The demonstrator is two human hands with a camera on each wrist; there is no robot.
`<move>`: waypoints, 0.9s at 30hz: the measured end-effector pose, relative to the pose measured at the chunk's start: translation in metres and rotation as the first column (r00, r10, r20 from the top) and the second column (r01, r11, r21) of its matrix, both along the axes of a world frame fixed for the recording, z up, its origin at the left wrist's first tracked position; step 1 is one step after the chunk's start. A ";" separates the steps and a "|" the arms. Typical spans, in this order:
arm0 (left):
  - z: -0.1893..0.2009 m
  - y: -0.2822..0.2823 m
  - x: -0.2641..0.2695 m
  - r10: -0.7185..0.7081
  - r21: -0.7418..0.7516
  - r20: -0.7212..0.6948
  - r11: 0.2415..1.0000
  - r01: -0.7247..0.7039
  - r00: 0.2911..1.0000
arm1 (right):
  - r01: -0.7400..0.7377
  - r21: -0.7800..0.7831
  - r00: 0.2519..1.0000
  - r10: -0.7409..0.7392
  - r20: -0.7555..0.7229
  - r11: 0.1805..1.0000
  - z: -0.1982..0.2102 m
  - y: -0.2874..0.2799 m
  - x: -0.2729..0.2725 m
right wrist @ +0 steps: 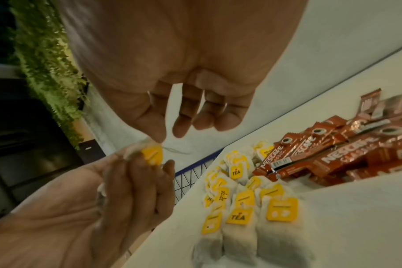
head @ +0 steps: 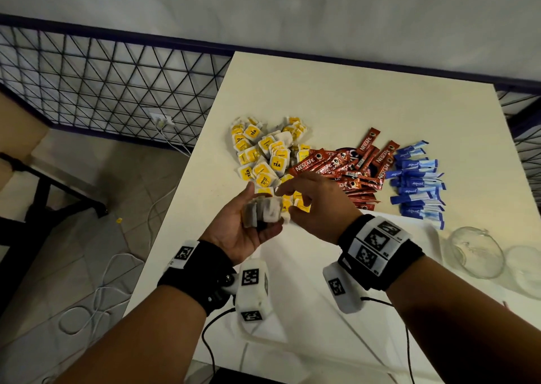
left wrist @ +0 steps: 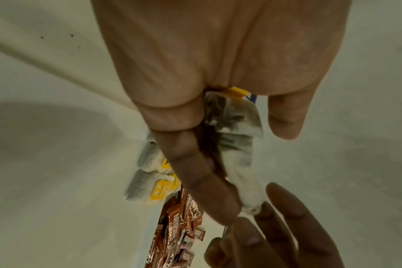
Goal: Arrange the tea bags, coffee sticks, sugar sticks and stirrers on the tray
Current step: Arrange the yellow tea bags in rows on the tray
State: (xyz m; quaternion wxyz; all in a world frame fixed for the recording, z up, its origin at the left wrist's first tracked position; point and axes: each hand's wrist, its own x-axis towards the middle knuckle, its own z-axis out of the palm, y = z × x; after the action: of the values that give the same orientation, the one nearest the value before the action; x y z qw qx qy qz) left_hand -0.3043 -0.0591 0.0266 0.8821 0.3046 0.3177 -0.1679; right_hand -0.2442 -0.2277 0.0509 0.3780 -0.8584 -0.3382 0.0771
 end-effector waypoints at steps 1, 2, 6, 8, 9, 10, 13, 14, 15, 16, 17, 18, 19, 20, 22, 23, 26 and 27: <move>0.002 -0.002 -0.001 -0.003 0.006 -0.016 1.000 0.003 1.000 | -0.046 -0.011 0.999 0.046 0.011 0.999 0.002 -0.002 0.000; 0.003 -0.004 -0.002 -0.014 0.022 -0.031 1.000 0.015 0.999 | -0.080 -0.030 0.997 0.080 0.020 0.996 0.003 -0.004 0.000; 0.007 -0.011 -0.004 -0.065 0.074 -0.079 0.995 0.071 0.995 | -0.144 -0.085 0.987 0.149 0.054 0.986 0.009 -0.007 0.003; 0.009 -0.014 -0.004 -0.069 0.067 -0.109 0.995 0.077 0.992 | -0.163 -0.089 0.984 0.169 0.062 0.983 0.012 -0.005 0.002; 0.011 -0.016 -0.005 -0.069 0.055 -0.115 0.996 0.075 0.991 | -0.151 -0.090 0.987 0.155 0.041 0.984 0.013 -0.005 0.002; 0.011 -0.018 -0.005 -0.065 0.049 -0.112 0.996 0.071 0.992 | -0.123 -0.092 0.992 0.123 -0.005 0.988 0.015 -0.005 0.002; 0.007 -0.019 -0.005 -0.009 0.090 -0.103 0.996 0.018 0.995 | -0.056 -0.062 0.988 0.046 -0.151 0.997 0.014 -0.005 0.000; 0.005 -0.018 -0.005 0.018 0.118 -0.107 0.993 -0.006 0.994 | -0.036 -0.040 0.983 0.029 -0.182 0.999 0.014 -0.005 0.000; 0.004 -0.017 -0.005 0.044 0.137 -0.101 0.990 -0.030 0.994 | -0.014 -0.016 0.977 0.011 -0.215 1.000 0.014 -0.006 0.001; 0.003 -0.016 -0.005 0.069 0.160 -0.091 0.986 -0.054 0.993 | 0.007 0.005 0.969 -0.005 -0.248 1.000 0.014 -0.006 0.002; 0.002 -0.013 -0.005 0.093 0.192 -0.071 0.978 -0.078 0.993 | 0.020 0.015 0.961 -0.015 -0.275 1.000 0.014 -0.006 0.003; 0.001 -0.010 -0.004 0.111 0.243 -0.038 0.965 -0.098 0.993 | 0.023 0.009 0.956 -0.020 -0.294 1.000 0.014 -0.007 0.005; 0.002 -0.008 -0.004 0.106 0.297 0.007 0.949 -0.103 0.994 | 0.018 -0.006 0.951 -0.019 -0.309 1.000 0.015 -0.007 0.006; 0.005 -0.005 -0.004 0.070 0.343 0.059 0.935 -0.086 0.996 | 0.011 -0.022 0.945 -0.017 -0.325 1.000 0.016 -0.006 0.006; 0.015 -0.003 -0.003 -0.082 0.410 0.154 0.912 0.011 0.985 | 0.017 -0.025 0.933 -0.024 -0.360 1.000 0.017 -0.004 0.007; 0.018 -0.003 -0.003 -0.167 0.445 0.177 0.893 0.072 0.970 | 0.036 -0.020 0.929 -0.041 -0.369 0.999 0.017 -0.002 0.008; 0.020 -0.008 0.003 -0.281 0.577 0.177 0.806 0.132 0.943 | 0.123 -0.008 0.914 -0.116 -0.389 0.992 0.014 0.000 0.010; 0.020 -0.009 0.005 -0.268 0.624 0.171 0.774 0.106 0.948 | 0.141 -0.009 0.910 -0.133 -0.394 0.990 0.013 0.000 0.011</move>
State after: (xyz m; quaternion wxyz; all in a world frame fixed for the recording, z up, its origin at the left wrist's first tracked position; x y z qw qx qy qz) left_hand -0.2988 -0.0682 0.0463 0.7488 0.6204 0.2084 -0.1048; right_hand -0.2329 -0.2278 0.0636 0.4509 -0.8432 -0.1952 0.2181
